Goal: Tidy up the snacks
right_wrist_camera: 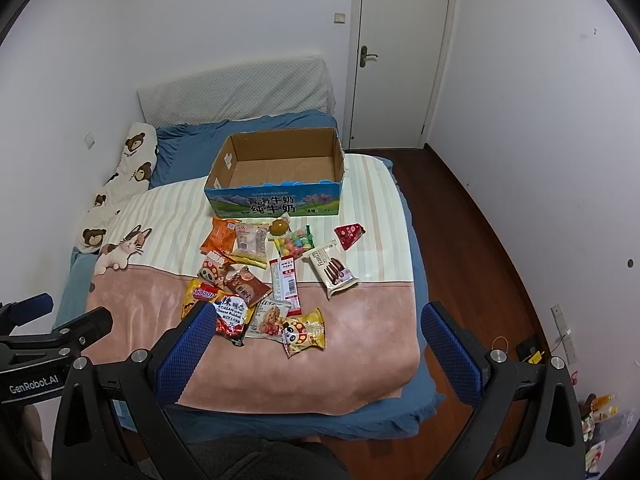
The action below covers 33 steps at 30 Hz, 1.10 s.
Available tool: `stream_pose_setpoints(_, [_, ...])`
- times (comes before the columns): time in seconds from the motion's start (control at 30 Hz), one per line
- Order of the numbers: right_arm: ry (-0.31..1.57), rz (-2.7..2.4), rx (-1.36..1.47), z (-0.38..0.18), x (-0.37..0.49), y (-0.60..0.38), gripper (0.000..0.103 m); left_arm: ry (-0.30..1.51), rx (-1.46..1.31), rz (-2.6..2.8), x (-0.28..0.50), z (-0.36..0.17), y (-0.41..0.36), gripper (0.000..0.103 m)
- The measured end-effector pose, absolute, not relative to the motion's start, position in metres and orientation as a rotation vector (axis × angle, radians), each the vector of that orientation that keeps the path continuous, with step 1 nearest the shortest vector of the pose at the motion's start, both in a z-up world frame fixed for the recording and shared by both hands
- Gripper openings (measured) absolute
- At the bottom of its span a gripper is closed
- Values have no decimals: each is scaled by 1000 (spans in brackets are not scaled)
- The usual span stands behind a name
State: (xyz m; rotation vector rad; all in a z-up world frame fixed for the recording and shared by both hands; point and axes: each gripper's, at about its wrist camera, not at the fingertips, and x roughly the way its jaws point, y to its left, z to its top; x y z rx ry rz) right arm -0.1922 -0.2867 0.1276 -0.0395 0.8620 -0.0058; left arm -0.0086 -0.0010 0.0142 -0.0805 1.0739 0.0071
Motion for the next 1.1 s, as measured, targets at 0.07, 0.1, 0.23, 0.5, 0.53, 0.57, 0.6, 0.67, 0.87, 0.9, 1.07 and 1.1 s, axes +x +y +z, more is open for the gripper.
stream_pose_setpoints(0.07, [861, -4, -39, 127, -191, -286, 103, 1074, -85, 7, -9, 15, -1, 103])
stream_pose_setpoints(0.1, [860, -3, -38, 127, -190, -286, 103, 1074, -83, 7, -8, 14, 1, 103])
stream_pose_setpoints(0.23, [853, -1, -40, 127, -188, -283, 103, 1071, -86, 6, -5, 13, 7, 103])
stream_pose_setpoints(0.5, [849, -3, -41, 126, -190, -281, 103, 1063, -91, -2, -3, 13, 15, 103])
stream_pose_setpoints(0.53, [848, -2, -39, 127, -189, -280, 103, 1062, -91, -3, -4, 13, 16, 103])
stream_pose_setpoints(0.57, [847, -1, -38, 126, -189, -279, 103, 1061, -91, -4, -3, 13, 16, 103])
stream_pose_setpoints(0.6, [844, -3, -38, 126, -189, -279, 103, 1061, -91, -4, -3, 14, 17, 103])
stream_pose_setpoints(0.67, [843, -3, -34, 126, -188, -278, 103, 1057, -89, -6, -3, 15, 18, 103])
stream_pose_setpoints(0.87, [843, 0, -34, 125, -187, -278, 103, 1048, -94, -8, -2, 16, 22, 103])
stream_pose_setpoints(0.9, [846, 2, -34, 125, -185, -278, 103, 1046, -94, -8, -2, 16, 23, 103])
stream_pose_setpoints(1.07, [843, 4, -35, 125, -182, -276, 103, 1047, -95, -7, -2, 17, 23, 103])
stream_pose_setpoints(1.1, [842, 5, -35, 126, -182, -275, 103, 1047, -95, -7, -2, 17, 23, 103])
